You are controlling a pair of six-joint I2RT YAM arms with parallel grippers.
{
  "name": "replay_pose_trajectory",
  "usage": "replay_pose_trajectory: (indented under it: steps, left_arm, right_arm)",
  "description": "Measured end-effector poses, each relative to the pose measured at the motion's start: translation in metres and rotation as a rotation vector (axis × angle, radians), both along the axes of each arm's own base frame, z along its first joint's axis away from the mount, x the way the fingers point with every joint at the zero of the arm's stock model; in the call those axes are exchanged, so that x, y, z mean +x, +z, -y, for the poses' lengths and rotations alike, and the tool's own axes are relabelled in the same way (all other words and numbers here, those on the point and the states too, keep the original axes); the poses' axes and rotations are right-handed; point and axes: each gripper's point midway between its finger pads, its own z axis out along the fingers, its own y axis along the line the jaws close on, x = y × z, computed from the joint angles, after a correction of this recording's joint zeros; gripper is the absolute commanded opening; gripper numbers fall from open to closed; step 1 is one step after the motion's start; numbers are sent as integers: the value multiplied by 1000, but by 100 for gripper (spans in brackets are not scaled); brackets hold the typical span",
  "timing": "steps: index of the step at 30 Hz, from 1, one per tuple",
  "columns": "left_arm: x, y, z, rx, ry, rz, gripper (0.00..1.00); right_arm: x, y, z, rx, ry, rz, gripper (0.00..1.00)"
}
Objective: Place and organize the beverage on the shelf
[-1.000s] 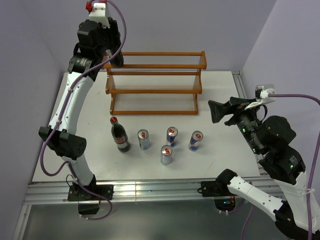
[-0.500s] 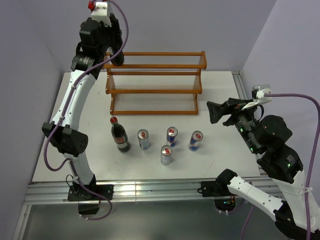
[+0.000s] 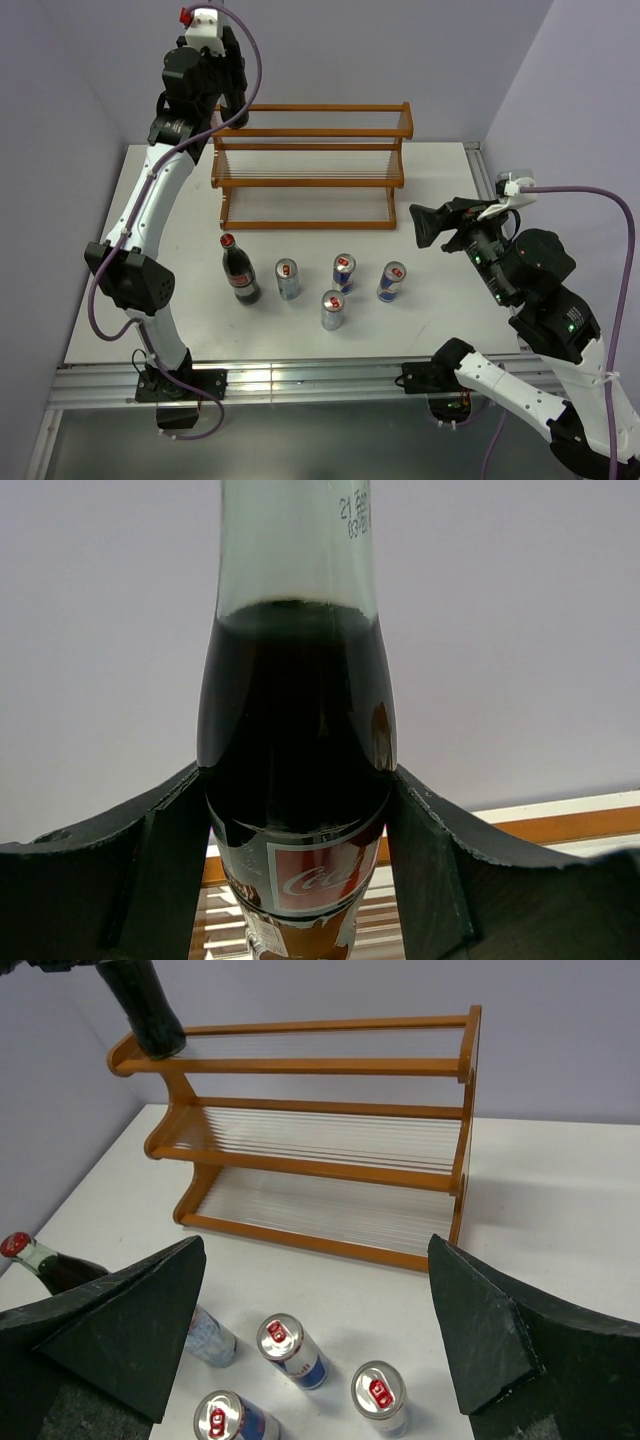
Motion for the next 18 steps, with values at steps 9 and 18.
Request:
replay_pose_trajectory:
  steps: [9, 18]
  left_arm:
    - [-2, -2, -8, -8, 9, 32, 0]
    - [-2, -1, -14, -9, 15, 38, 0]
  right_arm:
    - [2, -5, -2, -10, 4, -11, 99]
    - [2, -6, -3, -14, 8, -12, 99]
